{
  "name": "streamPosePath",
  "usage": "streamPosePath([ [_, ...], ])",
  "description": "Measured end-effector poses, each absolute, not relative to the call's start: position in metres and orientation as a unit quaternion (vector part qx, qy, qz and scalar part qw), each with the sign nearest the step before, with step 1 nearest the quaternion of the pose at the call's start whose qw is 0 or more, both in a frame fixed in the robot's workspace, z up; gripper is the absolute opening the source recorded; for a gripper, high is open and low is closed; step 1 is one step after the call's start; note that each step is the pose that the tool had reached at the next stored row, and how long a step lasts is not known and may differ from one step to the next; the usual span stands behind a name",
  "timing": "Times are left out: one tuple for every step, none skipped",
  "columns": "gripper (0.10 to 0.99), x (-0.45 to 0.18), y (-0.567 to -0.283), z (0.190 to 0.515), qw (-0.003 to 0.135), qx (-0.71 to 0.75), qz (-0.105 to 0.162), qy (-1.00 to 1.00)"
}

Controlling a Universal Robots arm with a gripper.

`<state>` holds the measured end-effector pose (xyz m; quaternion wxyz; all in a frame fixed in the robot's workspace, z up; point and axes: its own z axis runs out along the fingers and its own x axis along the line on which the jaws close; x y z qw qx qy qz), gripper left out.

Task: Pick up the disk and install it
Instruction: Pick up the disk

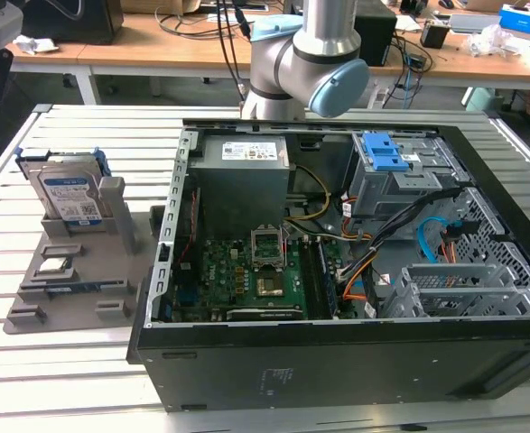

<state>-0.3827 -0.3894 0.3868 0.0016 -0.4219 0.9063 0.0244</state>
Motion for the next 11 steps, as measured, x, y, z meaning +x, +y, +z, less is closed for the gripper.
streamPosePath([
  [0.106, -0.3827, -0.3894, 0.3868, 0.002, -0.425, 0.024, 0.905],
  [0.106, -0.3827, -0.3894, 0.3868, 0.001, -0.428, 0.024, 0.903],
  [0.106, -0.3827, -0.3894, 0.3868, 0.001, -0.432, 0.024, 0.902],
  [0.106, -0.3827, -0.3894, 0.3868, 0.001, -0.435, 0.024, 0.900],
  [0.106, -0.3827, -0.3894, 0.3868, 0.001, -0.439, 0.024, 0.898],
  [0.106, -0.3827, -0.3894, 0.3868, 0.001, -0.449, 0.024, 0.893],
  [0.106, -0.3827, -0.3894, 0.3868, 0.001, -0.454, 0.024, 0.891],
  [0.106, -0.3827, -0.3894, 0.3868, 0.001, -0.458, 0.024, 0.889],
  [0.106, -0.3827, -0.3894, 0.3868, 0.001, -0.462, 0.024, 0.887],
  [0.106, -0.3827, -0.3894, 0.3868, 0.000, -0.466, 0.024, 0.885],
  [0.106, -0.3827, -0.3894, 0.3868, 0.000, -0.470, 0.024, 0.882],
])
